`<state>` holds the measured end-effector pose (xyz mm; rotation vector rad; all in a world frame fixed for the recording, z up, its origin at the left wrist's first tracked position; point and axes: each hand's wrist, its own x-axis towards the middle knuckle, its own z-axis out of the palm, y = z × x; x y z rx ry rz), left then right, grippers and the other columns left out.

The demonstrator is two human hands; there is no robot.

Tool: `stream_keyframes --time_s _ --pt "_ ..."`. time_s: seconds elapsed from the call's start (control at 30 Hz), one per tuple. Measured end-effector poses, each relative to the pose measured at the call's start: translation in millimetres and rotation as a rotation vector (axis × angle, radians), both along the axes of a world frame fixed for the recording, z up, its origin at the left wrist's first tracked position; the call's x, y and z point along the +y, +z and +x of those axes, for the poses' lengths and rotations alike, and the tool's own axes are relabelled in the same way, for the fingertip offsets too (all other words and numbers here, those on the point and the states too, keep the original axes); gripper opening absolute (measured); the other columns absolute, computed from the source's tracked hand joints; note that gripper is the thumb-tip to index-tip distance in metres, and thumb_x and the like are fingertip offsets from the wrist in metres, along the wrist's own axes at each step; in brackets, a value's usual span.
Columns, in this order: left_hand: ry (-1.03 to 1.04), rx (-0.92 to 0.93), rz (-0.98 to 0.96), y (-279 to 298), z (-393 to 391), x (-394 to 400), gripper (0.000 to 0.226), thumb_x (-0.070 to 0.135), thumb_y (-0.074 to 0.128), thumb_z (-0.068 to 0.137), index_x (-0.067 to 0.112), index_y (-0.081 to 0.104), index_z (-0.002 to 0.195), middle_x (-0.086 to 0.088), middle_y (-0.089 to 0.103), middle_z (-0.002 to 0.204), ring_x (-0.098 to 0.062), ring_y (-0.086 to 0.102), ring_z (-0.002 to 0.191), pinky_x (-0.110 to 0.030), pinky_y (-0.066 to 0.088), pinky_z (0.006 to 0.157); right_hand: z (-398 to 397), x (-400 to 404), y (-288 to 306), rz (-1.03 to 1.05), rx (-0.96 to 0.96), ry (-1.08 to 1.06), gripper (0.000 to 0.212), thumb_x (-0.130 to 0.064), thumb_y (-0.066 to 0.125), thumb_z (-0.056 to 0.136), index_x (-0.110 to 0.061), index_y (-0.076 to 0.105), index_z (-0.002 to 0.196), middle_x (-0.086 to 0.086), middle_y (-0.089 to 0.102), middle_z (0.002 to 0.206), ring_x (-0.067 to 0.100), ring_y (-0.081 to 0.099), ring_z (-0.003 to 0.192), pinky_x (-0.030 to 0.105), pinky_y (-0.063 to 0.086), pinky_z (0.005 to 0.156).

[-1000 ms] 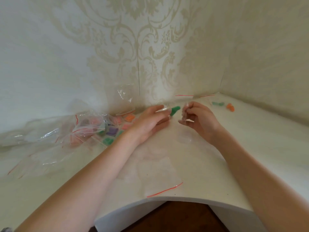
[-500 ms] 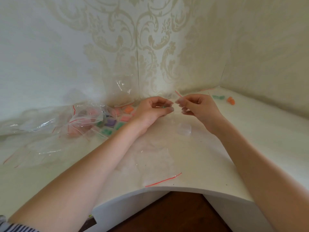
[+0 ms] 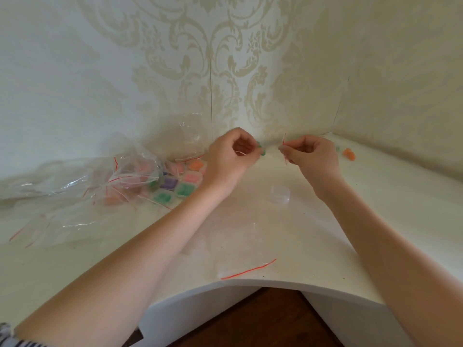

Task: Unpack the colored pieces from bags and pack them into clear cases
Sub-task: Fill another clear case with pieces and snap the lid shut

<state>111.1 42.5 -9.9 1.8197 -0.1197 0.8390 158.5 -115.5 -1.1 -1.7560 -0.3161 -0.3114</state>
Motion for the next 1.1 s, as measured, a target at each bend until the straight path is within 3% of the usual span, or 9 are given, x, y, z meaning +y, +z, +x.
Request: stream_keyframes --time_s 0.1,0.23,0.4,0.53,0.63,0.73,0.87,1.1 --pt "-0.149 0.120 -0.060 -3.7 -3.6 -16.4 0.018 0.019 0.080 0.073 0.013 0.064 0.078 0.000 0.066 0.071 -0.011 0.062 0.066 -0.028 0.053 0.066 -8.5 6.7 1.0 -0.165 -0.106 0.052 0.009 -0.008 0.073 0.076 -0.012 0.066 0.072 -0.005 0.064 0.068 -0.006 0.052 0.056 0.006 0.039 0.054" --pt "-0.129 0.152 -0.185 -6.8 -2.0 -14.6 0.019 0.020 0.076 0.079 0.011 0.059 0.078 -0.008 0.062 0.069 -0.029 0.067 0.072 -0.043 0.058 0.073 -12.0 10.7 -1.8 -0.248 -0.167 0.090 0.021 -0.009 0.074 0.077 -0.016 0.057 0.065 -0.005 0.059 0.066 -0.003 0.049 0.058 0.007 0.039 0.056" --pt "-0.223 0.207 -0.270 -7.8 -0.2 -11.0 0.011 0.006 0.065 0.087 0.006 0.063 0.076 -0.011 0.065 0.077 -0.019 0.067 0.071 -0.029 0.059 0.070 -16.3 13.7 -2.4 -0.303 -0.150 0.171 0.024 -0.012 0.078 0.074 -0.017 0.058 0.063 -0.005 0.058 0.064 -0.001 0.048 0.057 0.009 0.039 0.057" --pt "-0.280 0.236 -0.390 -4.2 -0.7 -6.3 0.009 0.005 0.061 0.090 0.000 0.064 0.084 -0.011 0.067 0.077 -0.011 0.068 0.068 -0.023 0.058 0.067 -15.2 12.0 -0.2 -0.175 0.010 0.253 0.019 -0.016 0.075 0.080 -0.012 0.060 0.070 0.000 0.062 0.066 0.006 0.056 0.056 0.020 0.052 0.061" --pt "-0.210 0.206 -0.232 -4.9 -0.6 -5.9 0.013 0.006 0.056 0.093 0.005 0.062 0.081 -0.006 0.066 0.072 -0.011 0.067 0.064 -0.027 0.058 0.065 -15.2 13.9 -1.6 -0.099 0.032 0.295 0.019 -0.017 0.065 0.090 -0.011 0.053 0.076 -0.001 0.060 0.066 0.007 0.057 0.054 0.028 0.056 0.062" --pt "-0.126 0.201 -0.038 -6.8 -4.3 -13.1 0.022 0.010 0.045 0.098 0.011 0.052 0.078 -0.003 0.061 0.069 -0.015 0.062 0.060 -0.032 0.057 0.057 -21.4 22.3 -6.1 -0.168 -0.064 0.271 0.018 -0.014 0.051 0.097 -0.012 0.045 0.080 0.001 0.055 0.067 0.010 0.053 0.055 0.035 0.054 0.061" --pt "-0.071 0.167 0.152 -7.4 -7.1 -16.9 0.025 0.012 0.036 0.098 0.001 0.046 0.078 -0.002 0.054 0.064 -0.018 0.053 0.056 -0.044 0.052 0.055 -31.6 33.5 -10.6 -0.219 -0.214 0.219 0.022 -0.011 0.038 0.100 -0.016 0.034 0.079 -0.002 0.049 0.062 0.007 0.046 0.052 0.033 0.046 0.053" --pt "0.010 0.154 0.374 -1.9 -10.8 -19.0 0.026 0.013 0.035 0.096 0.016 0.033 0.070 -0.008 0.049 0.075 -0.030 0.052 0.070 -0.052 0.050 0.066 -37.5 37.5 -13.6 -0.271 -0.366 0.071 0.013 -0.001 0.035 0.097 -0.006 0.031 0.086 -0.003 0.040 0.063 0.011 0.033 0.054 0.017 0.029 0.046"
